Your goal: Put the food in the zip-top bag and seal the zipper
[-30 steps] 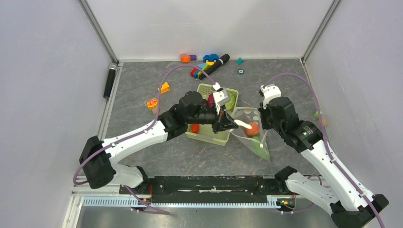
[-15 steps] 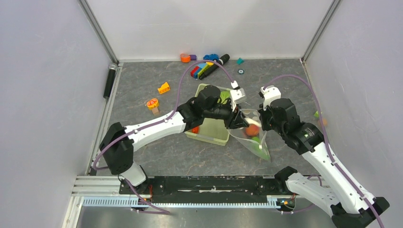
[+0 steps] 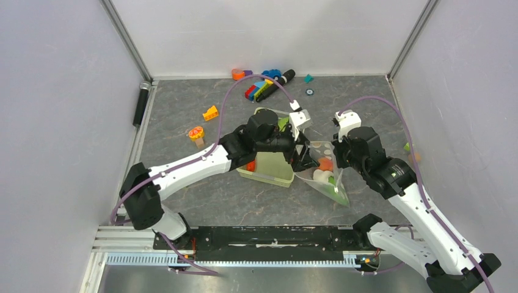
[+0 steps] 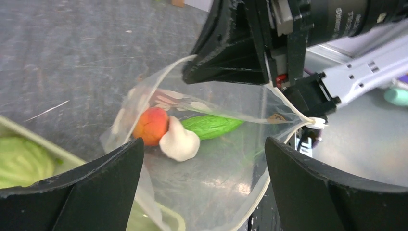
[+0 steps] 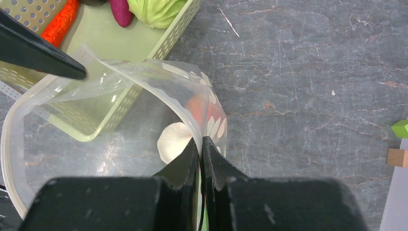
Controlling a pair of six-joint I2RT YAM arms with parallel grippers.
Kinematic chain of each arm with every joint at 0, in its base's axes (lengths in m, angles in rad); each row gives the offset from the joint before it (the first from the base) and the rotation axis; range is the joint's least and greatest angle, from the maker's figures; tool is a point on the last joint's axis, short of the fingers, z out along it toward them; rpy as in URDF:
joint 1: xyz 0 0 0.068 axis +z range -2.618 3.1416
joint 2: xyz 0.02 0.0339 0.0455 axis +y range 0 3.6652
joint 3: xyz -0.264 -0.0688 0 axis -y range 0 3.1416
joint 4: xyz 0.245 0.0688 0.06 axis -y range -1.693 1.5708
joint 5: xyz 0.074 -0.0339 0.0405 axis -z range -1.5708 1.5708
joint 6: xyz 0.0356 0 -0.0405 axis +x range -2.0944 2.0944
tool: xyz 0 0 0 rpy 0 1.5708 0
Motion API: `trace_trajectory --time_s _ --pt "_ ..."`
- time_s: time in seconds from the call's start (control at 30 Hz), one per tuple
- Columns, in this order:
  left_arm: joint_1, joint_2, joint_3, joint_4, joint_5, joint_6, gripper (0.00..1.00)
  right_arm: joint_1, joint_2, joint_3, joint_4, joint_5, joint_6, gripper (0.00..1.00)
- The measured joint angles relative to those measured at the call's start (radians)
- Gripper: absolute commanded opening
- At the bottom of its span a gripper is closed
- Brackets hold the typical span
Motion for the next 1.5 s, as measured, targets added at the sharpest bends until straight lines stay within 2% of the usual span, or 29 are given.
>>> trace_trajectory --time_s 0.1,0.37,0.7,0.93,1.5 --pt "0.0 -0.05 -0.01 -0.023 -0.103 -0.025 1.0 0.0 0.0 0.0 0.0 0.007 0.0 0.1" --pt "0.023 -0.089 -0.012 -0.134 -0.502 -0.171 1.0 0.0 0.0 0.0 -0.001 0.018 0.0 0.1" --pt "0.135 0.08 0.002 -0.264 -0.789 -0.388 1.0 0.0 0.0 -0.001 -0.001 0.023 0.0 0.11" --pt "0.166 0.192 0.053 -0.332 -0.908 -0.562 1.0 0.0 0.0 -0.014 0.0 0.024 0.0 0.11" --pt "0.181 0.305 0.104 -0.406 -1.096 -0.92 0.99 0.0 -0.01 -0.016 -0.001 0.033 0.0 0.11"
